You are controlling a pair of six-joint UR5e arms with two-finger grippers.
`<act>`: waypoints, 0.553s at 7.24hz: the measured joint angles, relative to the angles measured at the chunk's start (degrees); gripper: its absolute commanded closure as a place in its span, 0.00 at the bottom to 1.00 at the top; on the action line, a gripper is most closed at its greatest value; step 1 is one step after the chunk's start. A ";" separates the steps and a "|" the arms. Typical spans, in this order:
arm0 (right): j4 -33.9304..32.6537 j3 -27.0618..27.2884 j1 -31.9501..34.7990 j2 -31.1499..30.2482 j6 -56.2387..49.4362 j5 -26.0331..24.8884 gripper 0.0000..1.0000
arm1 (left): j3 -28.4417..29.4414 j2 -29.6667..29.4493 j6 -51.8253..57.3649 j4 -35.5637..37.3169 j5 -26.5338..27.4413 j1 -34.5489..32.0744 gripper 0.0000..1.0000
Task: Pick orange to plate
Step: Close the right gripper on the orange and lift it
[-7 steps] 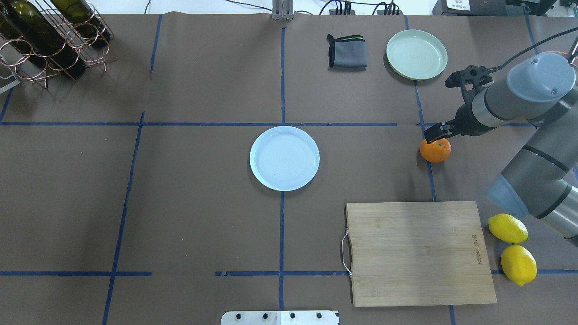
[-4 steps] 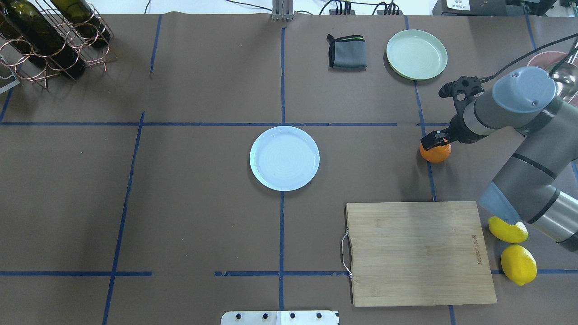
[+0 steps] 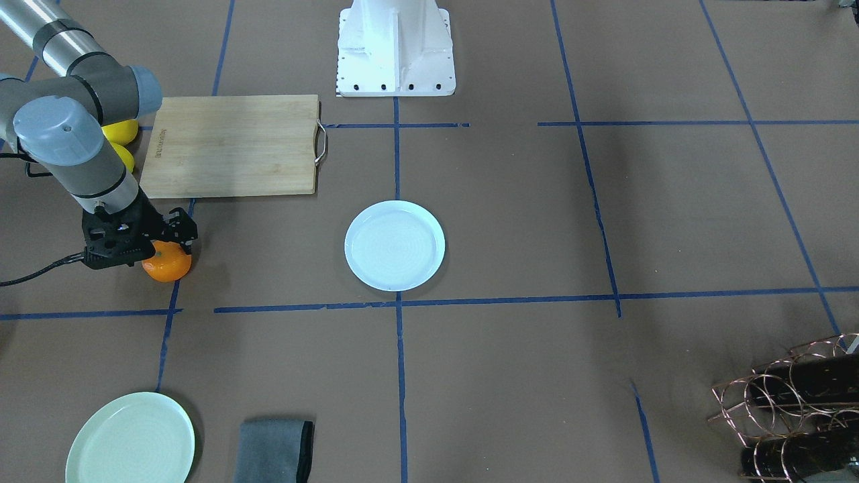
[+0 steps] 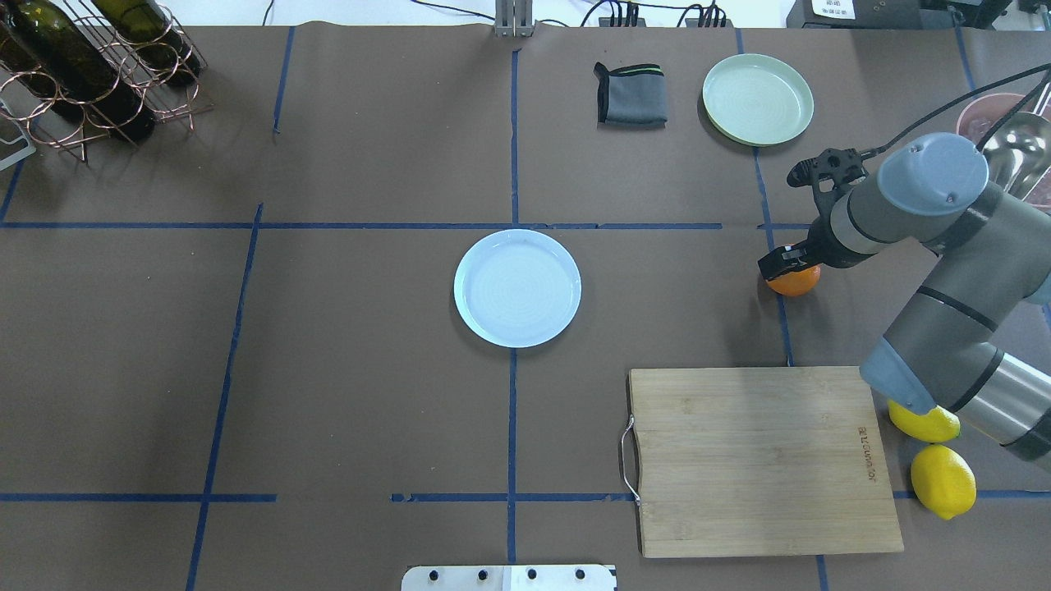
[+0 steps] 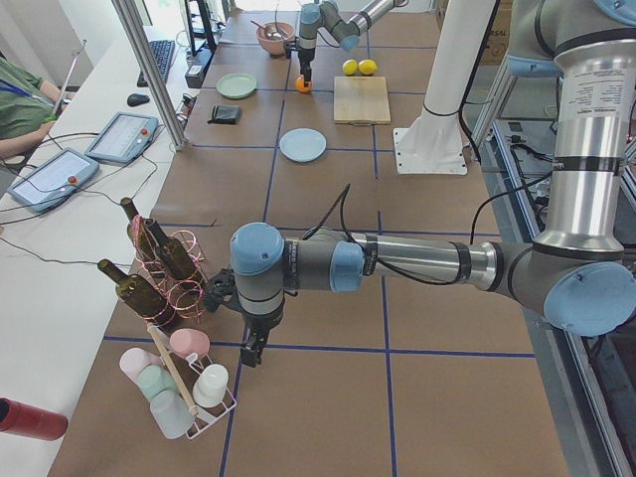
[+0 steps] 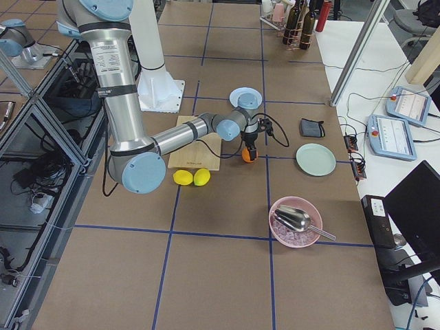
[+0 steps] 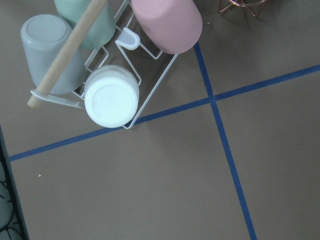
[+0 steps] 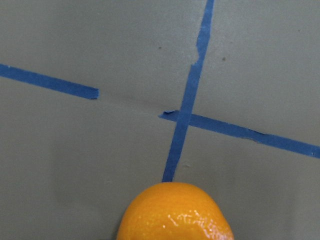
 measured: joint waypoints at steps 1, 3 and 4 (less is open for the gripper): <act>0.00 -0.35 -0.42 0.10 0.00 -0.35 0.00 | -0.02 0.00 0.00 -0.02 -0.02 -0.02 0.00; 0.06 -1.89 -1.23 0.80 -0.02 -1.19 0.18 | -0.02 0.00 0.00 -0.02 -0.03 -0.01 0.00; 0.06 -2.44 -1.53 1.00 -0.04 -1.61 0.60 | -0.03 0.00 0.00 -0.02 0.00 0.01 0.00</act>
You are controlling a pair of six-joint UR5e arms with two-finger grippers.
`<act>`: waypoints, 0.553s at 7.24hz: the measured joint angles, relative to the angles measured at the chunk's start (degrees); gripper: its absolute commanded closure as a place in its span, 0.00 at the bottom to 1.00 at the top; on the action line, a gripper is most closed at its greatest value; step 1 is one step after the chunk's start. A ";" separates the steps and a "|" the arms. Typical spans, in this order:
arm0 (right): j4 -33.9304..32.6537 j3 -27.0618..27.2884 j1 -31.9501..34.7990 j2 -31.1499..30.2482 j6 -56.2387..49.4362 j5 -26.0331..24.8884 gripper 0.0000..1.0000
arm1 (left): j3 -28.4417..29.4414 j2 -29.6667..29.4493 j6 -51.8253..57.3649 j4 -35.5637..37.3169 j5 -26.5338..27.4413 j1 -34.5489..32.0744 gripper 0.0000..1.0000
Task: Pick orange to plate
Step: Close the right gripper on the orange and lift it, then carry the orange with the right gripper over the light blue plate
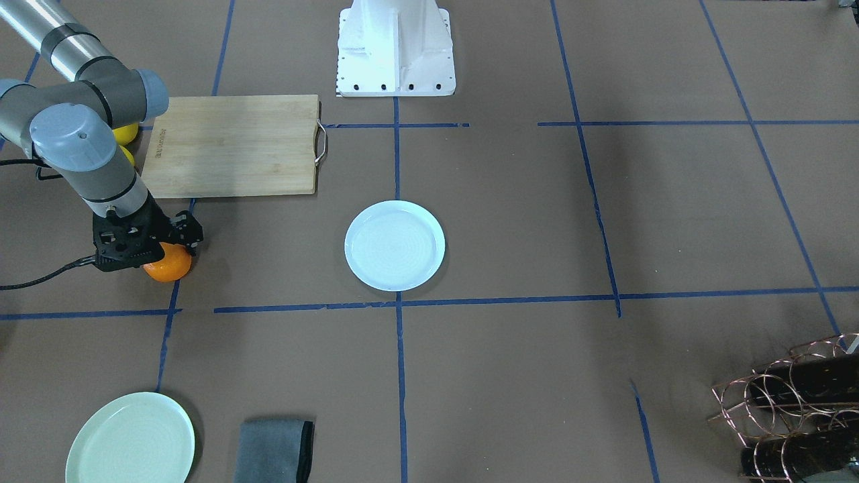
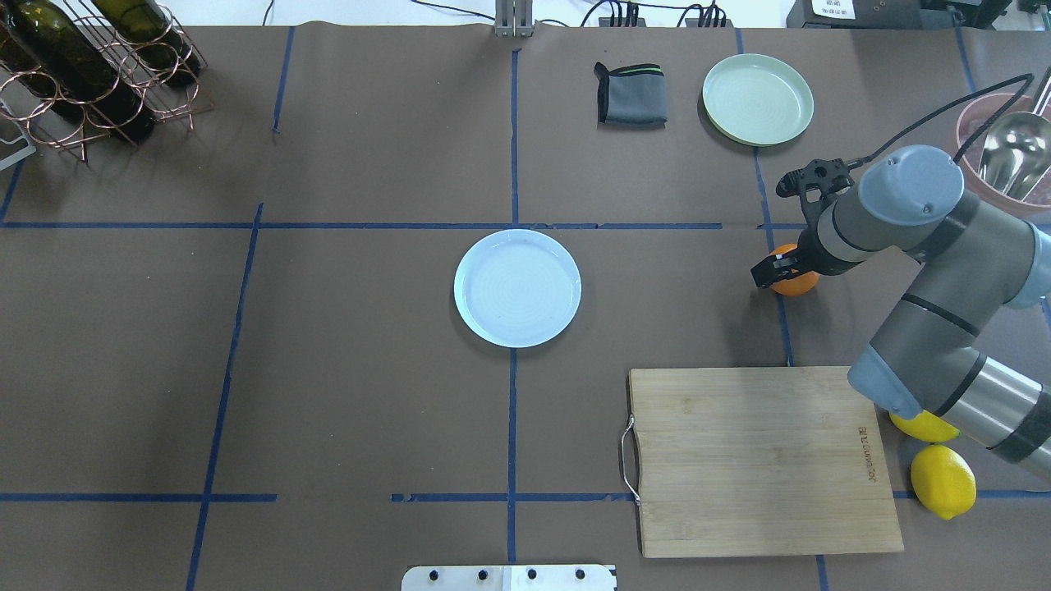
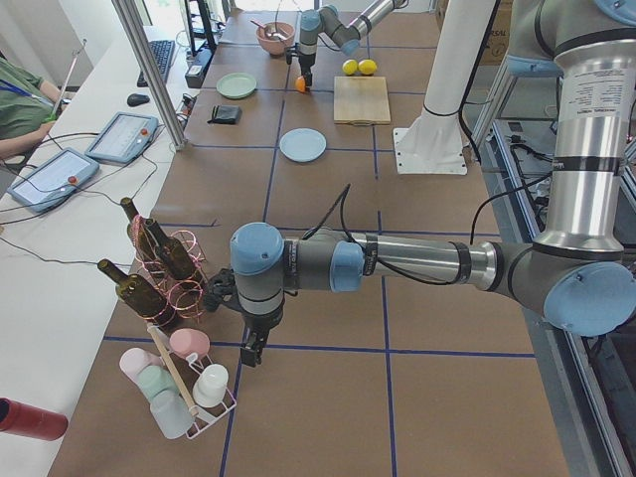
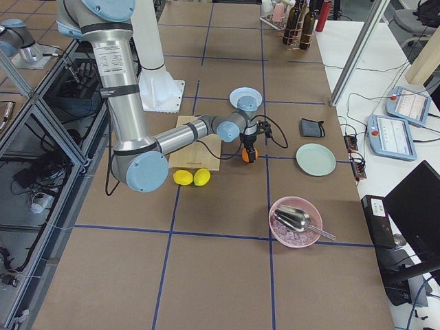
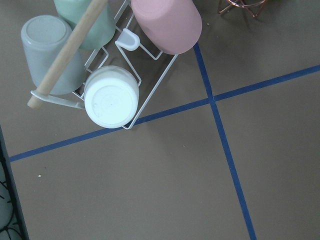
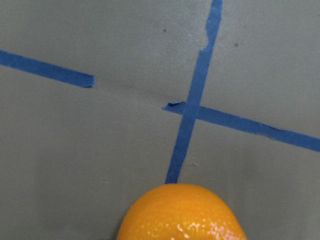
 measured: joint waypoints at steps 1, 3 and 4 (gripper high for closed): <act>-0.03 -0.13 -0.12 0.25 0.02 -0.28 0.82 | 0.00 0.00 0.00 0.00 0.01 -0.01 0.00; -0.32 0.48 -0.22 2.41 1.13 -0.14 0.80 | 0.03 0.00 0.00 0.00 0.02 -0.07 0.00; -0.96 0.61 -0.82 5.19 4.11 -0.05 0.80 | 0.00 0.14 0.00 0.00 0.00 -0.07 0.00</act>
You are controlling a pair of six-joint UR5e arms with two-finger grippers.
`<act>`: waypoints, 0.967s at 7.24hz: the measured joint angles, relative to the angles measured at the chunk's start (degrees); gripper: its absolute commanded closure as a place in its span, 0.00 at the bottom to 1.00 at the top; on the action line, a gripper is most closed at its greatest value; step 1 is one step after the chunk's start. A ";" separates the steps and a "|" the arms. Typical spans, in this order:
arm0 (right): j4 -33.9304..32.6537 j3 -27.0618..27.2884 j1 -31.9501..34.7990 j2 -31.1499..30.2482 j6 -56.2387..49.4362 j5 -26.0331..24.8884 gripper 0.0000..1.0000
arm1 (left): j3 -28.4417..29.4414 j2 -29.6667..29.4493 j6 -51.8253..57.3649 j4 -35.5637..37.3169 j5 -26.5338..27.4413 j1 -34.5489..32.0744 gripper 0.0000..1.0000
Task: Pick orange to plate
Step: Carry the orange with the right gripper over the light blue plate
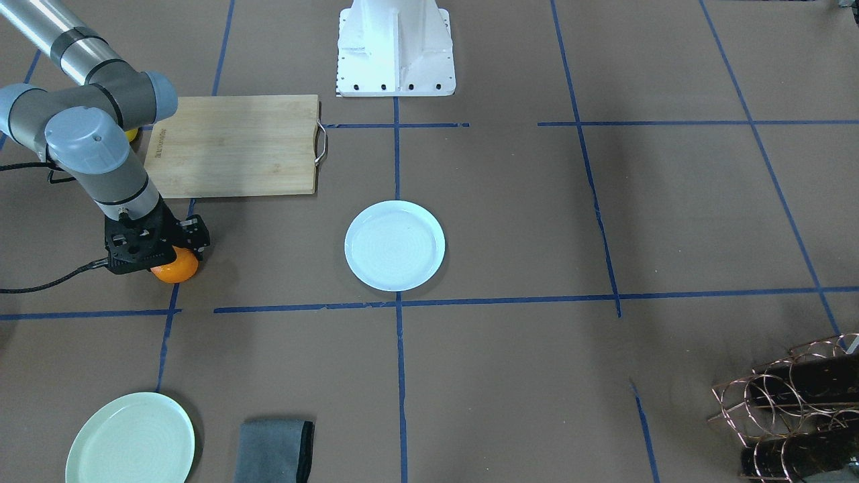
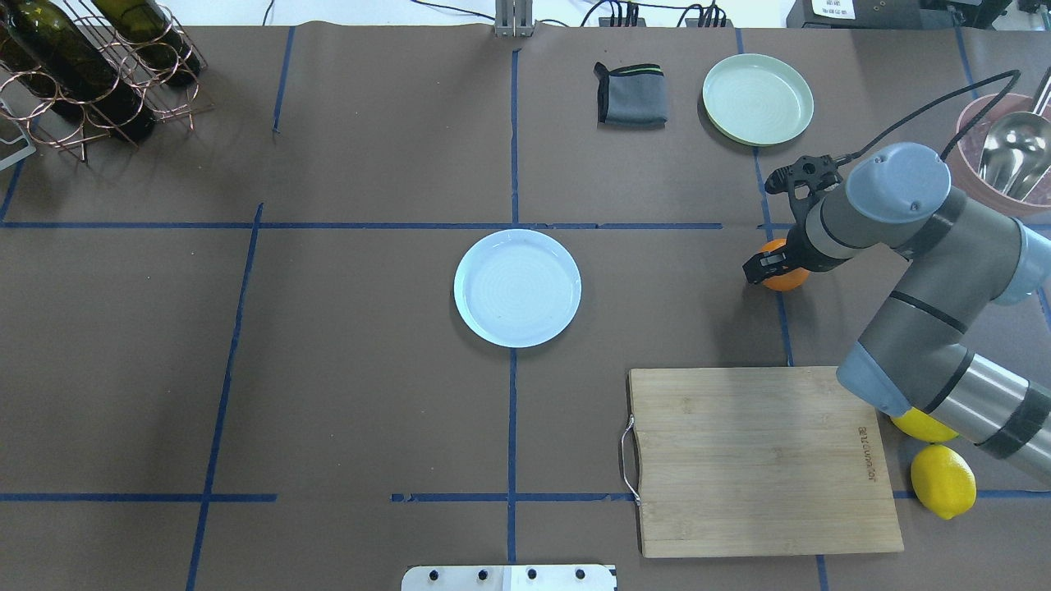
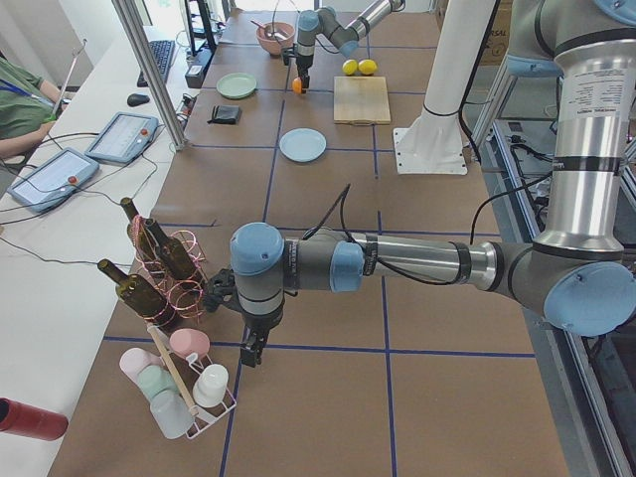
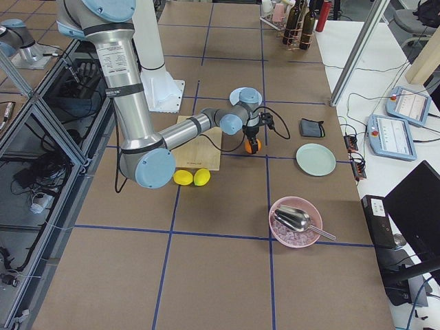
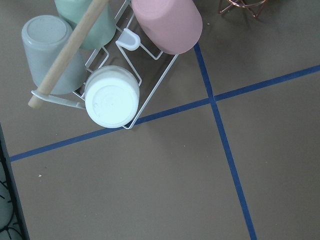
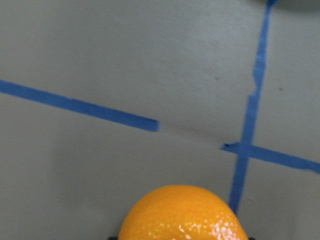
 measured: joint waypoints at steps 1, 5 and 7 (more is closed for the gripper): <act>-1.69 -0.09 -1.61 3.95 4.41 -0.14 0.80 | -0.16 0.25 0.00 -0.02 -0.02 0.01 0.00; -12.19 -9.20 -10.40 25.17 21.38 -8.08 0.78 | -1.11 1.03 0.00 -0.07 -0.06 -0.01 0.00; -12.62 -18.16 -13.70 32.78 25.74 -11.95 0.77 | -1.24 1.08 0.00 0.01 -0.07 0.00 0.00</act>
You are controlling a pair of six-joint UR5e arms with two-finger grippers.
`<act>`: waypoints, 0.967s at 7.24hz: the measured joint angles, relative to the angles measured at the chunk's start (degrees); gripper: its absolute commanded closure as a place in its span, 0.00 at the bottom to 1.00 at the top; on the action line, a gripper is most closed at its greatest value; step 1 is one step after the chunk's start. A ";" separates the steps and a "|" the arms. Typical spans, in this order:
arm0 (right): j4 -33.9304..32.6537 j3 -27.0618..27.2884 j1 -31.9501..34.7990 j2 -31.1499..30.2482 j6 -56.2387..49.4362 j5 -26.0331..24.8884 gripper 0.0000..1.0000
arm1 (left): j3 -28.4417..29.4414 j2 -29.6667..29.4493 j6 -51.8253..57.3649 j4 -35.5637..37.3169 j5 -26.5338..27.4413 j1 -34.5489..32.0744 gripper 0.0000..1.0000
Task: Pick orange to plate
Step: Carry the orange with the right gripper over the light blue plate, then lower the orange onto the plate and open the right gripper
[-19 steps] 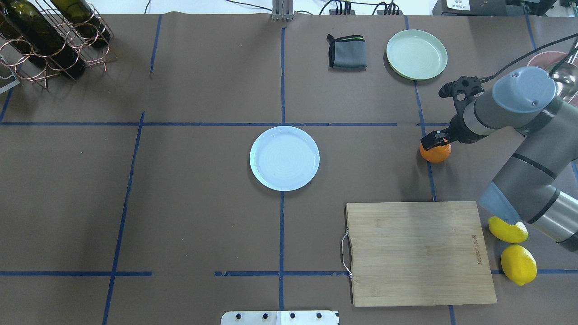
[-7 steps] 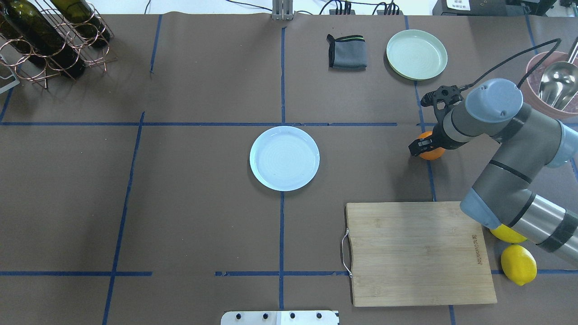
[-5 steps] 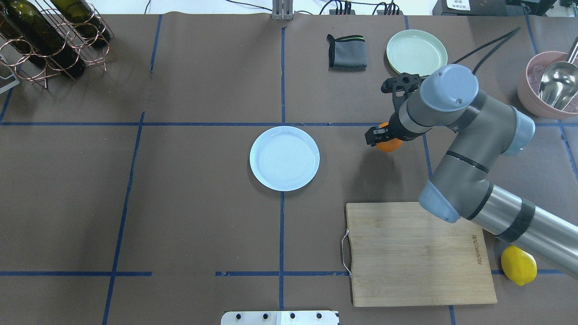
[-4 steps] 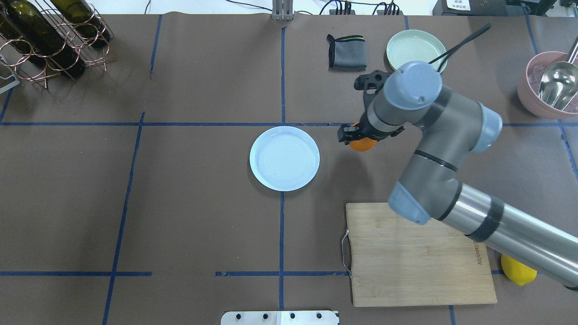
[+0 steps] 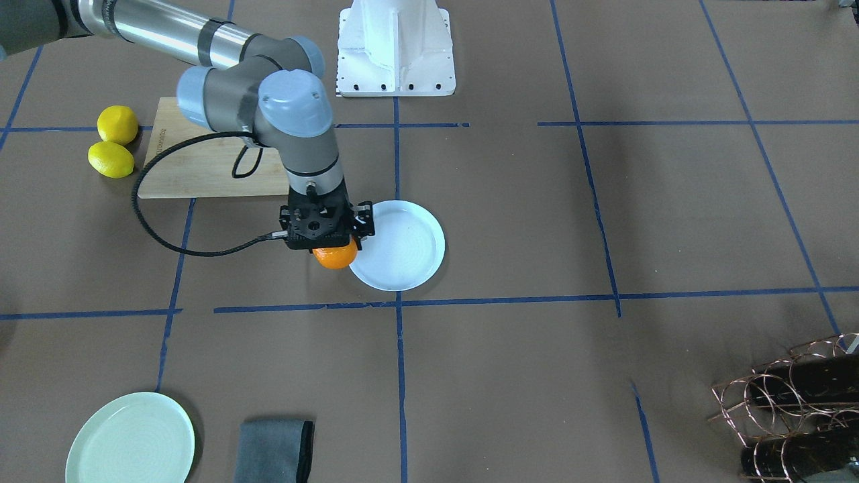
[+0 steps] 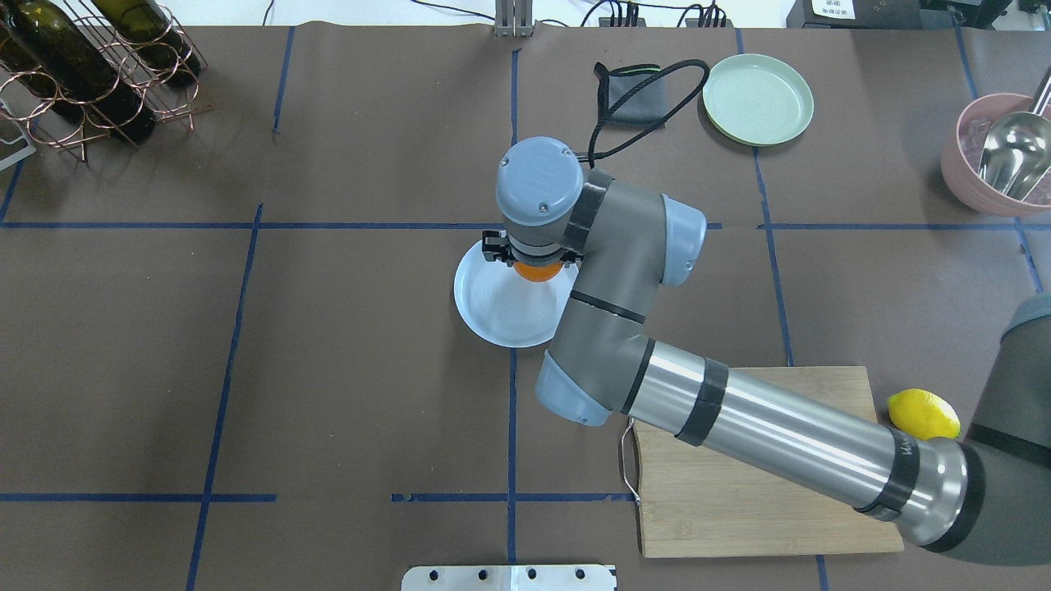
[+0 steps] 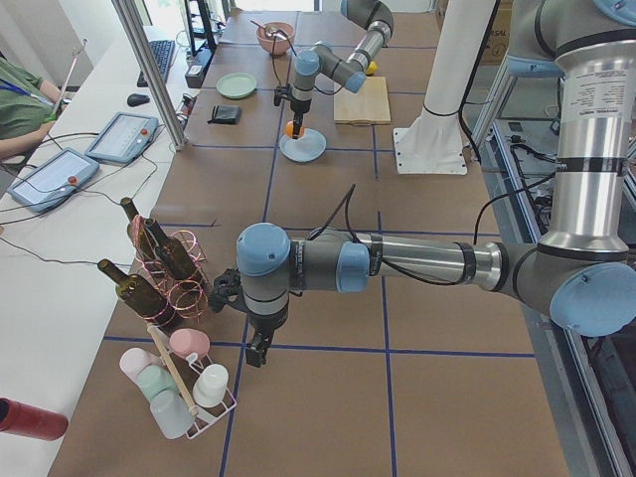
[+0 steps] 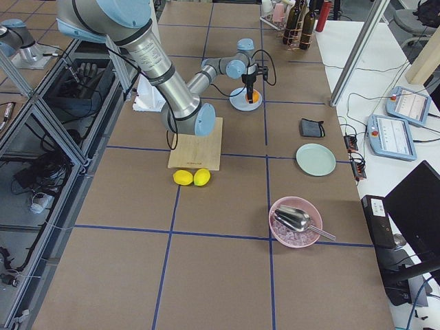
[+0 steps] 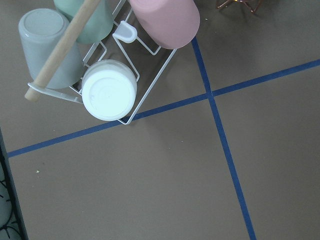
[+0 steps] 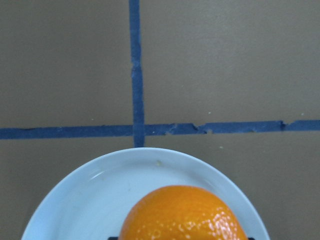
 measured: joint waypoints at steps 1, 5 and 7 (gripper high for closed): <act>-0.06 -1.67 -1.13 1.16 0.72 -1.18 0.76 | -0.04 0.00 0.00 0.07 0.00 0.00 0.00; -0.20 -2.96 -3.16 1.63 1.13 -3.15 0.00 | 0.02 0.08 0.00 0.16 0.00 0.04 0.00; -0.15 -2.14 -2.89 1.73 0.85 -3.18 0.00 | 0.25 0.08 0.00 0.16 -0.06 0.04 0.00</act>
